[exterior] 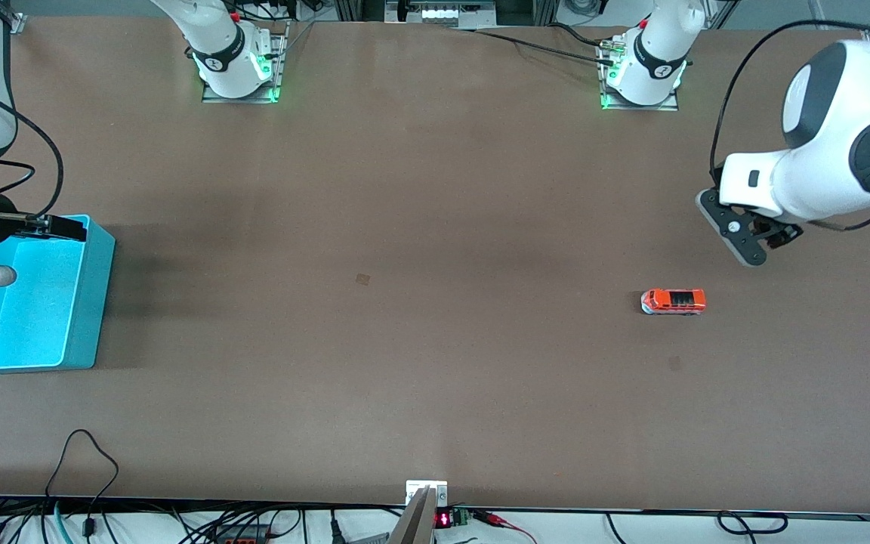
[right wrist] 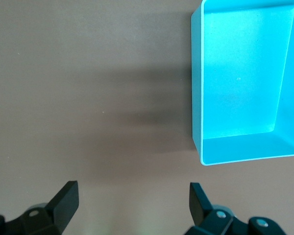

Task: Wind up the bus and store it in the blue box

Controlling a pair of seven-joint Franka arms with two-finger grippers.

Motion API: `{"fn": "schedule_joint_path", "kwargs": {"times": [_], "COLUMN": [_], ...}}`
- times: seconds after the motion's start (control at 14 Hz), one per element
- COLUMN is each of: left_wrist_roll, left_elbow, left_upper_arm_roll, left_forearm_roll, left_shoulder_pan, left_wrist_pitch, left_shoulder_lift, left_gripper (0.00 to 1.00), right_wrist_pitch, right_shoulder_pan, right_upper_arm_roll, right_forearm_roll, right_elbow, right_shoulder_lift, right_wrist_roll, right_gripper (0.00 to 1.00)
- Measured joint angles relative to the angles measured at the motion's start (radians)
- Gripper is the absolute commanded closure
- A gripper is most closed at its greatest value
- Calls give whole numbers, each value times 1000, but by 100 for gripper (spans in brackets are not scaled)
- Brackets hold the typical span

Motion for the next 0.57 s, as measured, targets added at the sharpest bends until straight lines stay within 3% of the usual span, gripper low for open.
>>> {"fn": "schedule_joint_path", "kwargs": {"times": [0.29,0.57], "left_wrist_roll": [296,408], "left_elbow": [-7,-78], "left_upper_arm_roll": [5,5], "left_forearm_roll": [6,6], "left_shoulder_pan": [37,56], "left_wrist_pitch": [186,399], "left_shoulder_lift": [146,238], "left_gripper": [0,0], "right_wrist_pitch": [0,0], "right_shoulder_pan": [0,0], "right_upper_arm_roll": [0,0], "right_forearm_roll": [0,0], "right_elbow": [0,0], "right_shoulder_lift": [0,0], "right_wrist_roll": [-1,-1], "right_gripper": [0,0]}}
